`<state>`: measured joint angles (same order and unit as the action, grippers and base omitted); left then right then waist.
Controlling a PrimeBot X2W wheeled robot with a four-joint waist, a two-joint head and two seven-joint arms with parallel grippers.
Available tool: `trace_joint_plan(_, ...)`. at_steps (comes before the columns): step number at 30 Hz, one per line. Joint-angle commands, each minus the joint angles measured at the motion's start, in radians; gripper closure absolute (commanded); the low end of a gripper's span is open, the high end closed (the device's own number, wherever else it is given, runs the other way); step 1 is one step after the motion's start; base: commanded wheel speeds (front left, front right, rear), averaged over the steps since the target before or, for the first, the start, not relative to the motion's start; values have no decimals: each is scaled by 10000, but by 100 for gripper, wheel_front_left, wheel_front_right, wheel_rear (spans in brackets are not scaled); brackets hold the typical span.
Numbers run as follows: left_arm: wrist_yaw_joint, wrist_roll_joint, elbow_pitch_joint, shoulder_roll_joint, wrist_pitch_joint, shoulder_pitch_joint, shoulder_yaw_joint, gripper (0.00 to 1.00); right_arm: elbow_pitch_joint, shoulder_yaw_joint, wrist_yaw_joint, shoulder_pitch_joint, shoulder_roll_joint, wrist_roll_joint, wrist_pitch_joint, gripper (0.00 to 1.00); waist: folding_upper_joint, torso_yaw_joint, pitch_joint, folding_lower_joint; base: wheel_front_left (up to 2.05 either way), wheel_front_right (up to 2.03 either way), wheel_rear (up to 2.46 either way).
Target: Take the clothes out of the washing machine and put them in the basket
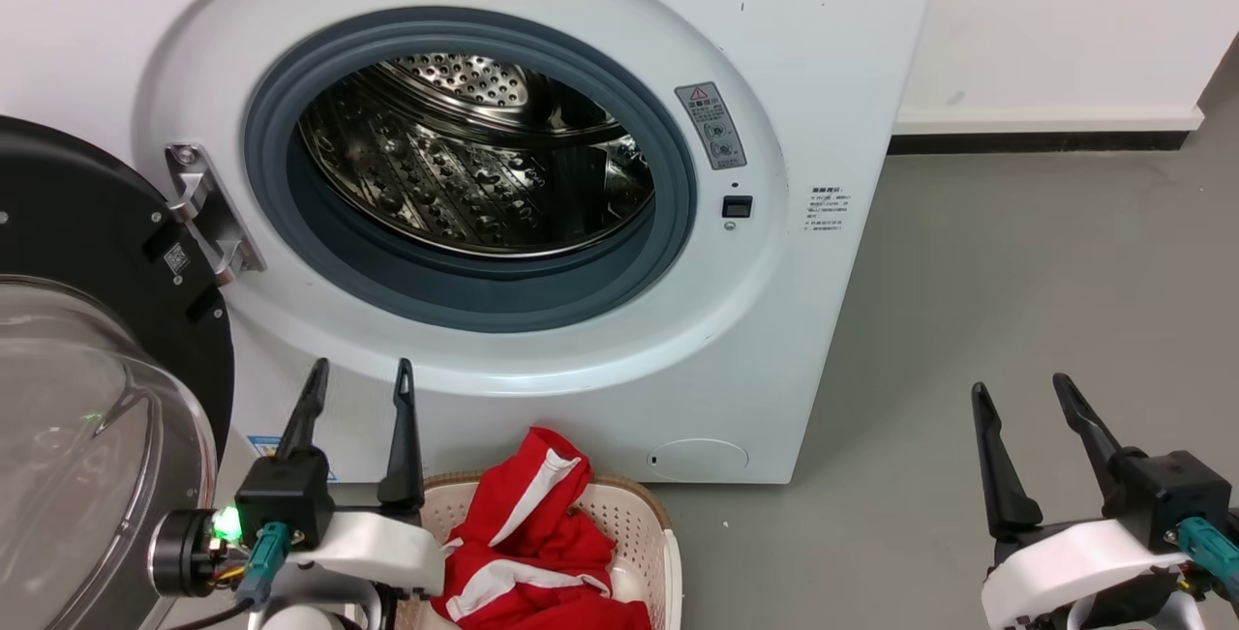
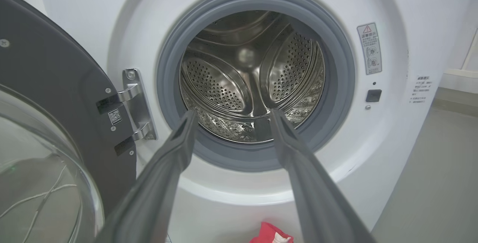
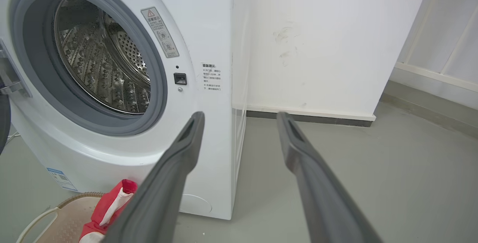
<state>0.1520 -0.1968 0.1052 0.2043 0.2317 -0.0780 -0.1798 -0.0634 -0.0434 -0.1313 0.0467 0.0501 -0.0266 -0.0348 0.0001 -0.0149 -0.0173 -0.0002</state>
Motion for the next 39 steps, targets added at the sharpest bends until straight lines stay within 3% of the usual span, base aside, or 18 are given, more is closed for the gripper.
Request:
trace_joint_plan(1, 36, -49, -182, -26, -89, 211, -16, 0, -73, -2, 11, 182, 2, -11, 15, 0, -1, 32, -66, 2, 0, 0, 0)
trace_joint_plan(20, 65, -384, -95, 141, -748, 439, -59, 0, 20, 26, 11, 401, 2, -198, -30, 0, -1, -163, -333, 2, 0, 0, 0)
trace_joint_plan(39, 258, -636, 241, 70, -740, 672, -110, 0, -1, 267, 11, 378, 2, -186, 2, 0, -1, -79, -366, 2, 0, 0, 0)
